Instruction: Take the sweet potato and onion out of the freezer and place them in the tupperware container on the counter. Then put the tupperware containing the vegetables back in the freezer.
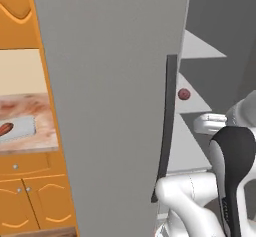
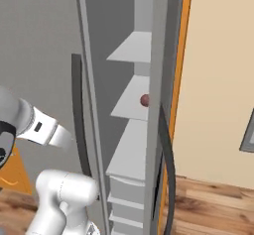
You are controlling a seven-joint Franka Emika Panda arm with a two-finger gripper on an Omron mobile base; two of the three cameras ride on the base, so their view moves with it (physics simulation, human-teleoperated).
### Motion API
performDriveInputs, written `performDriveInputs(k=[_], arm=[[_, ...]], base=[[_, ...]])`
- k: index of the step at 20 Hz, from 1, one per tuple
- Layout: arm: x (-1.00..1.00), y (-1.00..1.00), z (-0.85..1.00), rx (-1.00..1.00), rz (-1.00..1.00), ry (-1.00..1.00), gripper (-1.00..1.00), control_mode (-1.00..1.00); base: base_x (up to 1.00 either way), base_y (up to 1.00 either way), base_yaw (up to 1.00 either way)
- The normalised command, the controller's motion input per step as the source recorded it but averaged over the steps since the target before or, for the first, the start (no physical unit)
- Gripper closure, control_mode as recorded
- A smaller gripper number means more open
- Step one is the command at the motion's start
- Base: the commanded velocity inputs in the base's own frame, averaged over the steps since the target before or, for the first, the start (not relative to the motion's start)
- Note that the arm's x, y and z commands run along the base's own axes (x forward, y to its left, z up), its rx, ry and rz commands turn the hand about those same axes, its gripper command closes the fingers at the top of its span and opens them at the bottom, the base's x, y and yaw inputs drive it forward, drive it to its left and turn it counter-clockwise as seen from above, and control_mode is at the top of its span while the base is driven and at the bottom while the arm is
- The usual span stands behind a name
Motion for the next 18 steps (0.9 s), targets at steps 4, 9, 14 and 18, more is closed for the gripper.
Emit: performDriveInputs(k=[4,9,14,18], arm=[[0.00,0.00,0.00,0.00,0.00,0.00,-1.00,1.00],[0.10,-0.09,0.00,0.02,0.00,0.00,-1.00,-1.00],[0.71,-0.19,0.00,0.09,0.00,0.01,-1.00,-1.00],[0.81,-0.23,0.00,0.08,0.00,0.01,-1.00,-1.00]], base=[[0.34,-0.62,0.00],[0.24,-0.49,0.00],[0.00,0.00,0.00],[0.00,0.00,0.00]])
